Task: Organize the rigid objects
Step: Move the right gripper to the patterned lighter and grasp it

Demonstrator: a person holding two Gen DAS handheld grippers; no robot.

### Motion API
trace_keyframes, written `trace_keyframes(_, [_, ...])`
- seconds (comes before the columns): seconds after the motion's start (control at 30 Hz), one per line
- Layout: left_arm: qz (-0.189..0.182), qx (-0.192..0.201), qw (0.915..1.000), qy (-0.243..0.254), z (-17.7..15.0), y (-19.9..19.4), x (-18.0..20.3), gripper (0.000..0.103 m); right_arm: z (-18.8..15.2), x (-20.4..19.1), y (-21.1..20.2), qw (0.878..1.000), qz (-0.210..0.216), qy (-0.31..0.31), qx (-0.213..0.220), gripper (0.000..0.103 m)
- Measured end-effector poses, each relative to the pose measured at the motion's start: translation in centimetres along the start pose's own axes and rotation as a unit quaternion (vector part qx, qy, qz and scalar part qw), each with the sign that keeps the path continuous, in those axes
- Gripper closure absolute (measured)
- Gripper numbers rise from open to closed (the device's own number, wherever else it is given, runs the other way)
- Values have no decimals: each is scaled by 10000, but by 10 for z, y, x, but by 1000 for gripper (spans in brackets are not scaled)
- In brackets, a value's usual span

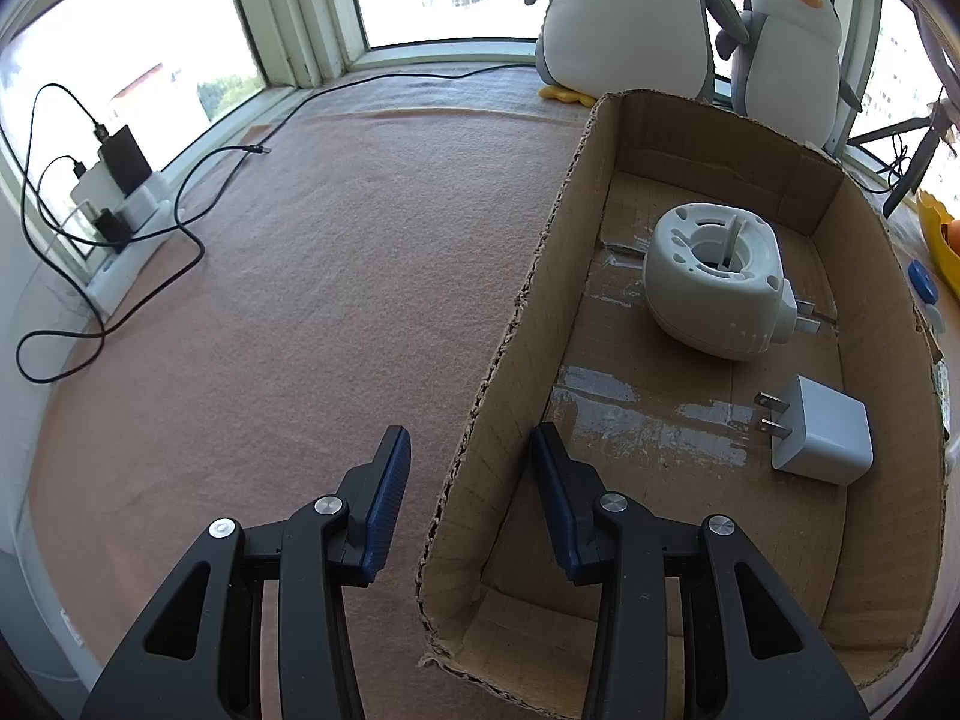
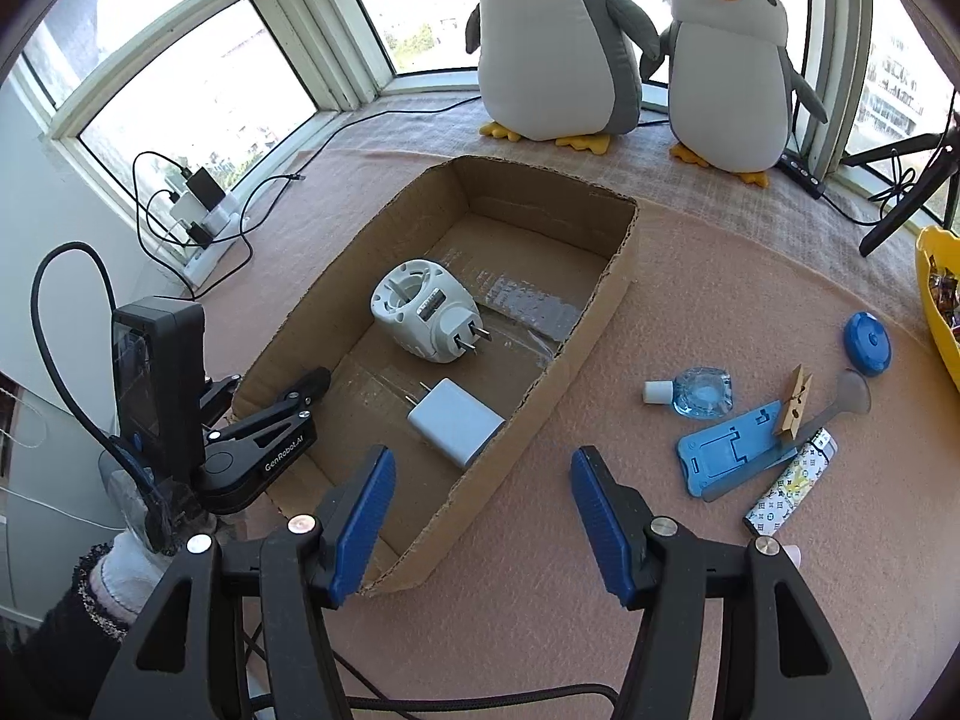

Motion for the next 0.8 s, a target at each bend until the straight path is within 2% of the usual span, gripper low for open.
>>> trace_keyframes(0.07, [3, 3, 10000, 2, 0, 0, 0, 63, -1, 17, -3, 9998, -36, 179, 21, 41])
trace_keyframes(0.47, [24, -3, 10000, 35, 1, -1, -1, 63, -16, 127, -6, 9896, -537, 1336, -51, 41])
trace_keyframes(0.53, [26, -4, 10000, 36, 1, -1, -1, 63, -19, 141, -2, 9862, -509, 1571, -139, 41])
trace_keyframes(0.67, [29, -5, 10000, 39, 1, -1, -1, 63, -27, 162, 8, 9806, -578, 1845, -312, 41])
trace_keyframes(0.8, [27, -2, 10000, 36, 1, -1, -1, 63, -35, 169, 21, 9747, -399, 2115, -597, 44])
Point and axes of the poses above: each gripper's, at about its wrist camera, not at the fingertips, and y roughly the way its jaws point, x to its right, z to its top, the point moved 10 cm from there along y, roughly the way its jaws point, and after that the axes turned 11 degrees about -z, right-handed, at the moved point
